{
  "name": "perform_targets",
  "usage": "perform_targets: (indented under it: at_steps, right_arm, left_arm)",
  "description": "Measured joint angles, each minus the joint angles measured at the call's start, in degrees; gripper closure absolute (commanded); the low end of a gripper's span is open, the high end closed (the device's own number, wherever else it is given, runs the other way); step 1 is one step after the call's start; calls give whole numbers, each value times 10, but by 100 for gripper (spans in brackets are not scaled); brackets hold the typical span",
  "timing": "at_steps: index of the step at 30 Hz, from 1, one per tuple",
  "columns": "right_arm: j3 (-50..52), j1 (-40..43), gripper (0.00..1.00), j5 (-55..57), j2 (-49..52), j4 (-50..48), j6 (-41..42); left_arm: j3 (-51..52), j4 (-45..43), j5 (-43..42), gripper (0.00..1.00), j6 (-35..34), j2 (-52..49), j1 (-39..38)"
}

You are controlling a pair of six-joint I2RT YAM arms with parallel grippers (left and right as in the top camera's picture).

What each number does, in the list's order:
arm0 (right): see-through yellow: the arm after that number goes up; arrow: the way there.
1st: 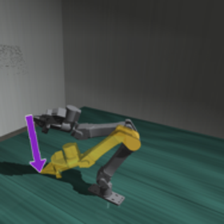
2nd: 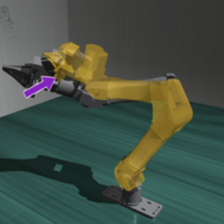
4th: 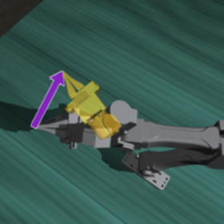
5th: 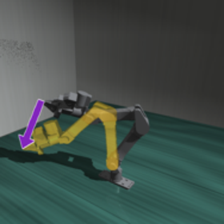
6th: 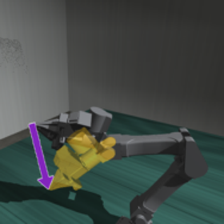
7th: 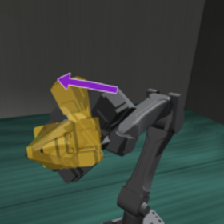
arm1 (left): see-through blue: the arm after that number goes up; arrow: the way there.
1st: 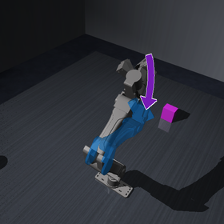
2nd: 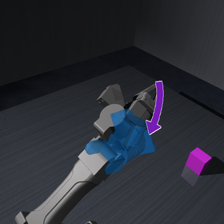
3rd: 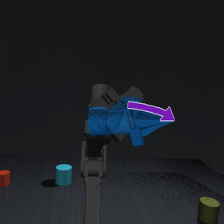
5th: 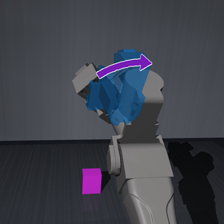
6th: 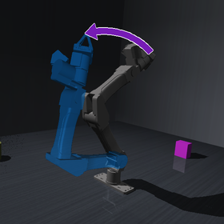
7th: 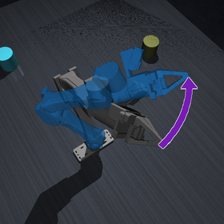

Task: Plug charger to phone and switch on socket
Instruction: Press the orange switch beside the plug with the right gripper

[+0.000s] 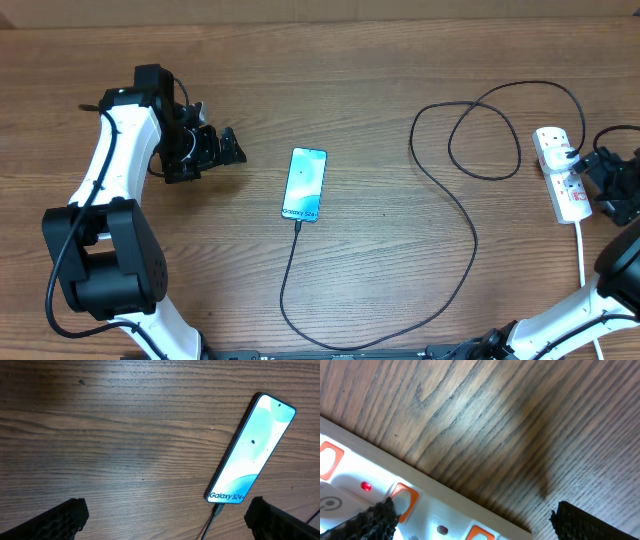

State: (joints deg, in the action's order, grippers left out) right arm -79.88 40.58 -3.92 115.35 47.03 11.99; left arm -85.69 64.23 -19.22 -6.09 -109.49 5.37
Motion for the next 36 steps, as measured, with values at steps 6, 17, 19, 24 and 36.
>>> perform_targets:
  at_steps: [6, 17, 19, 24, 36]
  right_arm:
    - [0, -1, 0, -8, -1, 21, -2]
    - [-15, -11, 0, 2, -1, 85, 9]
    - [-26, -16, 0, 24, -1, 111, 16]
    - [-43, -17, 0, 40, -25, 130, 24]
    - [-60, -18, 0, -56, -111, 179, 28]
  left_arm:
    - [0, 0, 0, 0, 0, 0, 0]
    - [0, 0, 0, 0, 0, 0, 0]
    - [0, 0, 0, 0, 0, 0, 0]
    - [0, 0, 0, 0, 0, 0, 0]
    - [0, 0, 0, 0, 0, 0, 0]
